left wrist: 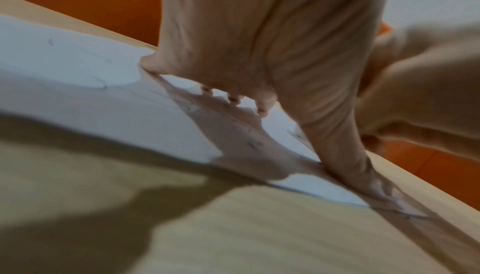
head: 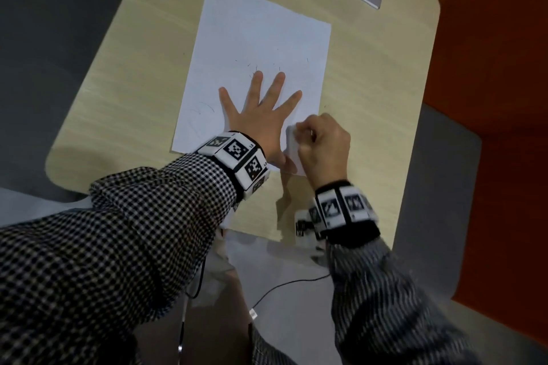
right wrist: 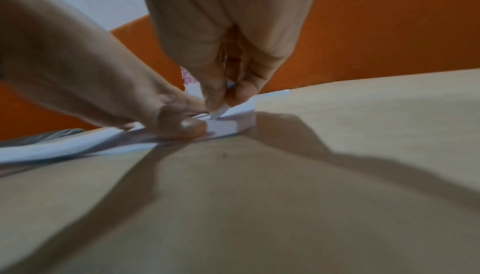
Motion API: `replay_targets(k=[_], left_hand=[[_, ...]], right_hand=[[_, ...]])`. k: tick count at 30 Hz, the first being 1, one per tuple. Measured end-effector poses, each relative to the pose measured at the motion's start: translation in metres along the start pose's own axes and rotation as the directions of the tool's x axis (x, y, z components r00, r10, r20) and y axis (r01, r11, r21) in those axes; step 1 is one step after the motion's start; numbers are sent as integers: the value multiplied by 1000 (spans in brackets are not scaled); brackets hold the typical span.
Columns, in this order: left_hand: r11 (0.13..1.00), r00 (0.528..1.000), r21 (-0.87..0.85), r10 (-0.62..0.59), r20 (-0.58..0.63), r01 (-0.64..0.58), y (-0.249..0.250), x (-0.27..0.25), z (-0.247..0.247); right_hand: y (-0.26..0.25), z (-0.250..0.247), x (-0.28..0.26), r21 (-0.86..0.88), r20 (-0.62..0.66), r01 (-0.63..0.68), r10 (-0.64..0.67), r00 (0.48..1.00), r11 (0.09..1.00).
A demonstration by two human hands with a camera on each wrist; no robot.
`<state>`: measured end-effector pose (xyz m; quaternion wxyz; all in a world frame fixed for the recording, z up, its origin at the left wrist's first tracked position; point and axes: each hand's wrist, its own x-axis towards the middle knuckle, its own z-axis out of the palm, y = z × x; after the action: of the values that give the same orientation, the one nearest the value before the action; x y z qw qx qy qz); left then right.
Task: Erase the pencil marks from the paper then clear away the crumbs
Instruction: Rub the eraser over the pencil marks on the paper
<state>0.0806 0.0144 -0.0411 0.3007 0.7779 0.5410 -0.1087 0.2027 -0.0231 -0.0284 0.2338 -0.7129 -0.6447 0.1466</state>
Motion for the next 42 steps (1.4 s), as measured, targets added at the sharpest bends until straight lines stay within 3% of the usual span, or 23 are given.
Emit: replay_targets(k=[4, 9, 14, 20, 26, 32, 38, 42], left_hand=[[1000, 1000, 8, -6, 0, 6, -1, 0, 0], [1000, 1000, 5, -2, -2, 2, 0, -1, 1], [1000, 1000, 10, -3, 1, 3, 0, -1, 0], [1000, 1000, 15, -4, 3, 4, 0, 0, 2], [1000, 1000, 4, 1, -2, -1, -2, -7, -6], [998, 998, -17, -68, -4, 68, -32, -24, -2], [999, 998, -4, -51, 23, 51, -31, -19, -4], [999, 999, -8, -42, 25, 42, -31, -19, -4]], right_hand=[[0, -9, -37, 24, 81, -57, 54, 995, 998], [2, 1, 12, 34, 37, -24, 23, 999, 999], [1, -9, -36, 24, 65, -45, 44, 997, 999], [-6, 3, 19, 13, 87, -50, 49, 995, 999], [-6, 3, 9, 53, 71, -69, 66, 995, 996], [-9, 5, 16, 1, 113, -11, 11, 994, 1000], [-20, -3, -37, 34, 179, -7, 1, 984, 999], [-21, 7, 0, 34, 169, -66, 60, 984, 997]])
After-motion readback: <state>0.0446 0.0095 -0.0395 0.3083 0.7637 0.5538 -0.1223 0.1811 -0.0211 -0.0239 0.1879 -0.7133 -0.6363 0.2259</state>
